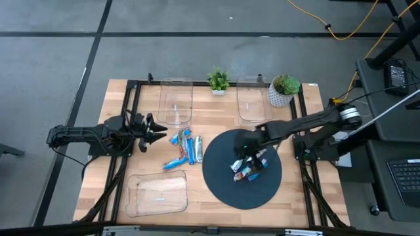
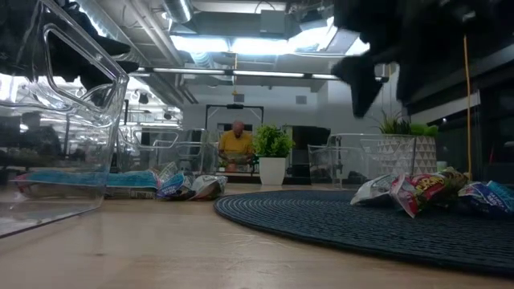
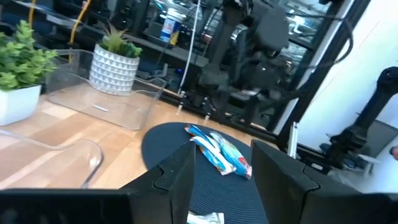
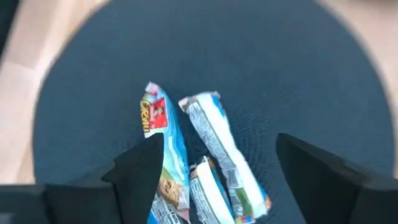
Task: Pick and place Granola Bars by type
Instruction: Put the yellow granola bar into the top right transparent bin
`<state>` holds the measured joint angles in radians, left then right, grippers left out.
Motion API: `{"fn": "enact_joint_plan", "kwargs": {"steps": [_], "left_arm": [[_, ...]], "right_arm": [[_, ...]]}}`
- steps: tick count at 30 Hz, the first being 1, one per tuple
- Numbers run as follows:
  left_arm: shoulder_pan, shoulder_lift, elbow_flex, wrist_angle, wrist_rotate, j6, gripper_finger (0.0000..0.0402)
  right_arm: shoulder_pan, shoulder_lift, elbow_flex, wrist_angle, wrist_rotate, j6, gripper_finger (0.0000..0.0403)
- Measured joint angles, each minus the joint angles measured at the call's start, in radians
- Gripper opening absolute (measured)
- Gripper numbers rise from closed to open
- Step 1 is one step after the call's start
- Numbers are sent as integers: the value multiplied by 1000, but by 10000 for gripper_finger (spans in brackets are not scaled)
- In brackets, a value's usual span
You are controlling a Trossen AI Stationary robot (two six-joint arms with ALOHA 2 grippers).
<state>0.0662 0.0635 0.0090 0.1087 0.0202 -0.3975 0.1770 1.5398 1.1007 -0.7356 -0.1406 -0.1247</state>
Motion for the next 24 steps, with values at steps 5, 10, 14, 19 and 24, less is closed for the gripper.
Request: {"fn": "enact_joint_plan", "kwargs": {"steps": [5, 10, 14, 19, 24], "left_arm": [[0, 0, 0, 0, 18, 0, 148], [0, 0, 0, 0, 24, 0, 148], [0, 0, 0, 0, 25, -1, 148], [0, 0, 0, 0, 25, -10, 148], [0, 0, 0, 0, 25, -10, 148]], "right_arm": [[5, 120, 0, 6, -1, 20, 298], [5, 221, 0, 33, 26, 17, 286], [4, 277, 0, 55, 76, 18, 267], [4, 314, 2, 67, 79, 19, 210], [4, 299, 2, 62, 80, 49, 112]]}}
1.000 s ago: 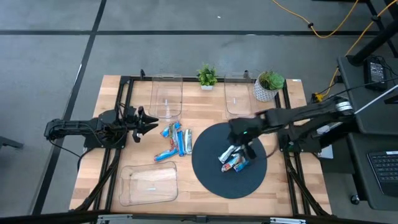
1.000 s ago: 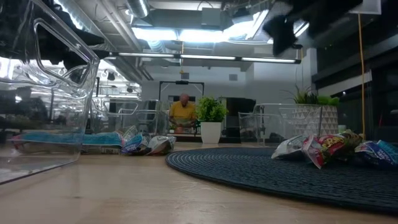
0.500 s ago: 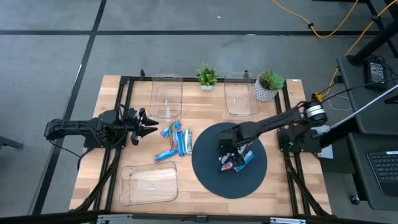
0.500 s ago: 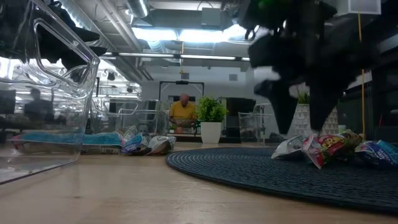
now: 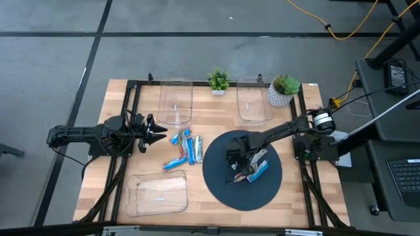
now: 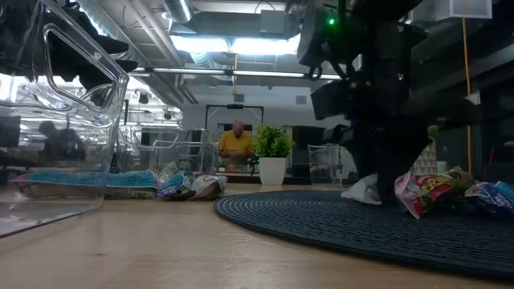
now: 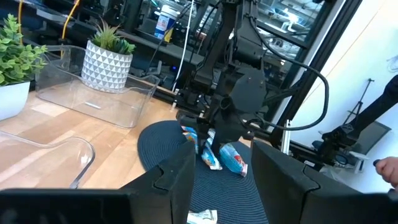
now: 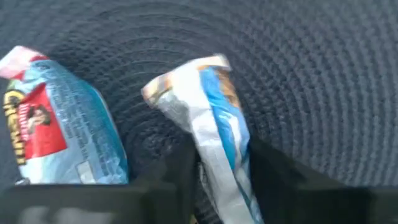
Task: Pick and place Granola Bars by type
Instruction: Put the yellow granola bar into the top right transparent bin
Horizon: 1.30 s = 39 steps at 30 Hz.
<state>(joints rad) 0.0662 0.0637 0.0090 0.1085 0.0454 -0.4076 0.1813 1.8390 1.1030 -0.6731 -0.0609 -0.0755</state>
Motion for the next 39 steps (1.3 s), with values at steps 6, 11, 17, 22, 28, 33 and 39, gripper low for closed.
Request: {"fn": "enact_joint_plan", "kwargs": {"steps": [6, 11, 17, 22, 28, 33, 39], "left_arm": [[0, 0, 0, 0, 0, 1, 148], [0, 0, 0, -1, -1, 2, 148], [0, 0, 0, -13, -1, 21, 148], [0, 0, 0, -50, -1, 20, 148], [0, 0, 0, -57, -1, 19, 148], [0, 0, 0, -58, -1, 19, 148], [0, 0, 0, -57, -1, -2, 148]], "right_arm": [[0, -74, 72, -38, -5, 15, 37], [0, -146, 199, -63, -3, 19, 45], [0, -242, 378, -77, 54, 47, 31], [-2, -294, 497, -157, 167, 141, 28], [-46, -333, 553, -276, 210, 267, 41], [-160, -349, 553, -421, 195, 280, 26], [-357, -350, 553, -553, 156, 165, 35]]}}
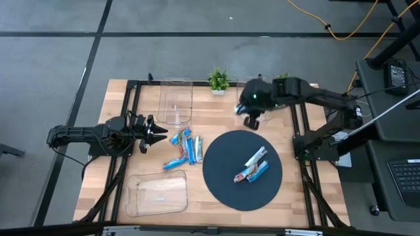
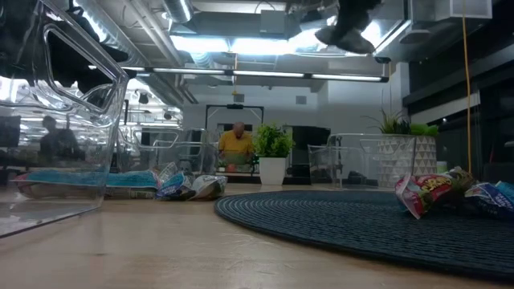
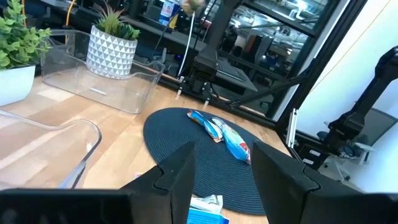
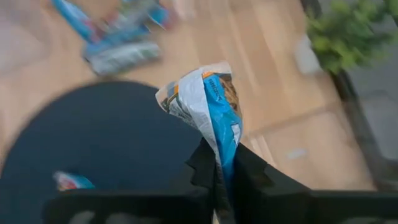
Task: Pick and place Granola Bars by type
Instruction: Put the yellow granola bar into the top right transparent bin
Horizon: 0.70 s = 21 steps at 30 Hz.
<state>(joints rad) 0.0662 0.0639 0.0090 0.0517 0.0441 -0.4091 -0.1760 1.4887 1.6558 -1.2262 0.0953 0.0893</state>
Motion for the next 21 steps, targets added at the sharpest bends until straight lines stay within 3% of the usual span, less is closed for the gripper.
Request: {"fn": "enact_joint_plan", "kwargs": {"steps": [7, 12, 17, 21], "left_arm": [[0, 0, 0, 0, -1, 1, 148], [0, 0, 0, 0, -8, 1, 148], [0, 0, 0, -1, -57, 2, 148], [0, 0, 0, -3, -79, 2, 148]], "right_arm": [[-239, 0, -27, -60, -17, -210, 28], [-393, 0, -127, 19, -95, -305, 25], [-470, 1, -284, 122, -124, -332, 46], [-483, 1, -394, 218, -145, -357, 34]]}}
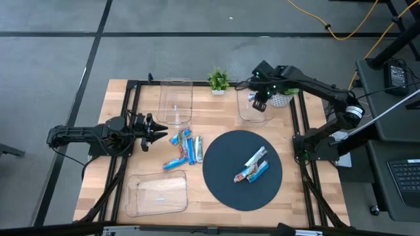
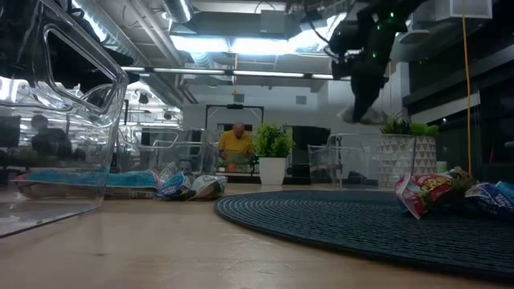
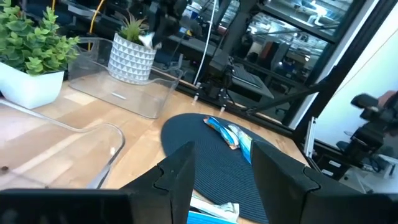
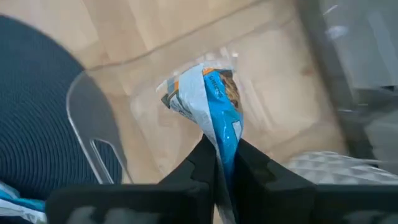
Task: Pick and place Granola Bars by type
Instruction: Put the yellow granola bar into the top right transparent bin
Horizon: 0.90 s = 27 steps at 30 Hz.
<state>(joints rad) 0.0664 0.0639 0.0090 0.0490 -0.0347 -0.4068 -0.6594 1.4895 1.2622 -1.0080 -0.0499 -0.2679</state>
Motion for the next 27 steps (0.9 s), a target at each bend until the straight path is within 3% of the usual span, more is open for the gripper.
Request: {"fn": "enact_joint_plan", "kwargs": {"steps": [6, 21, 27], "left_arm": [[0, 0, 0, 0, -2, 0, 148], [0, 0, 0, -2, -51, 1, 148], [0, 0, 0, -2, -51, 1, 148]], "right_arm": [[0, 0, -100, 107, -70, -3, 27], [9, 0, -94, 141, -114, 31, 175], [64, 0, -66, 107, -193, 38, 203]]}}
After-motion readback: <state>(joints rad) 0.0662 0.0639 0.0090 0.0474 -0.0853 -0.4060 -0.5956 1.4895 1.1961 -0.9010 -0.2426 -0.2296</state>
